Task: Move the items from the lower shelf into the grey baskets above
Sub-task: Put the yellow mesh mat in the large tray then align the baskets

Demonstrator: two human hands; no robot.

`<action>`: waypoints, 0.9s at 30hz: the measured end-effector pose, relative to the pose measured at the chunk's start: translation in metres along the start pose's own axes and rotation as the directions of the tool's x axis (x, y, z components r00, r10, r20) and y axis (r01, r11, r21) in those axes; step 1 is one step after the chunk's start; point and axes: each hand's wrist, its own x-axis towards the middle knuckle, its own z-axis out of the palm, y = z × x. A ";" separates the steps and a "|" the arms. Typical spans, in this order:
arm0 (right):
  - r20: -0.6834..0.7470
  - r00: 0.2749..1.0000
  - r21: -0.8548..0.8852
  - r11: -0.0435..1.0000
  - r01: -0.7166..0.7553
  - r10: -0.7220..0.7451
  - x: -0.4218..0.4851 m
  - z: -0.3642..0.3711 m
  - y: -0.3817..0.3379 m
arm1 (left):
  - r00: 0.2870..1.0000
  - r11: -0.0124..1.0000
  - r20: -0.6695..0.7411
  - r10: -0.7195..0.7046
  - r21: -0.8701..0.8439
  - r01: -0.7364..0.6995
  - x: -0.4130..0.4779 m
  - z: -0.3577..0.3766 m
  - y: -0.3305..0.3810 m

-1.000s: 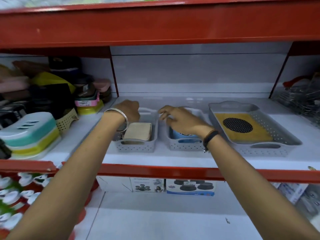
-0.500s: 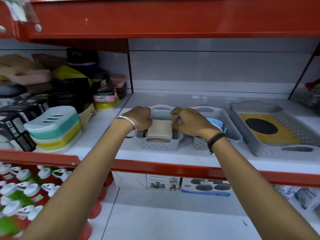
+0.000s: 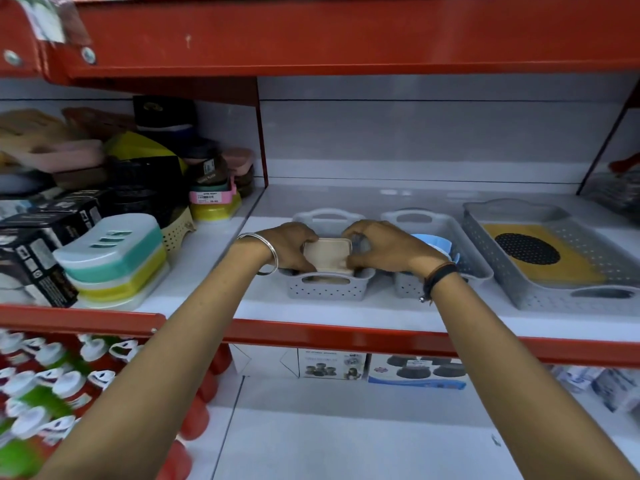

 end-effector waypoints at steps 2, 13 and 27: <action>-0.116 0.993 0.037 0.999 -0.017 0.021 -0.016 -0.012 0.005 | 0.999 1.000 -0.041 0.025 0.003 -0.025 -0.004 0.000 0.001; 0.074 0.962 -0.135 0.959 -0.250 0.262 -0.095 -0.037 0.038 | 0.984 0.987 0.076 0.161 -0.002 -0.162 -0.054 -0.005 0.050; 0.114 0.979 -0.074 0.984 -0.163 0.171 -0.149 -0.040 0.027 | 0.993 0.996 0.083 0.081 -0.042 -0.078 -0.103 -0.009 0.079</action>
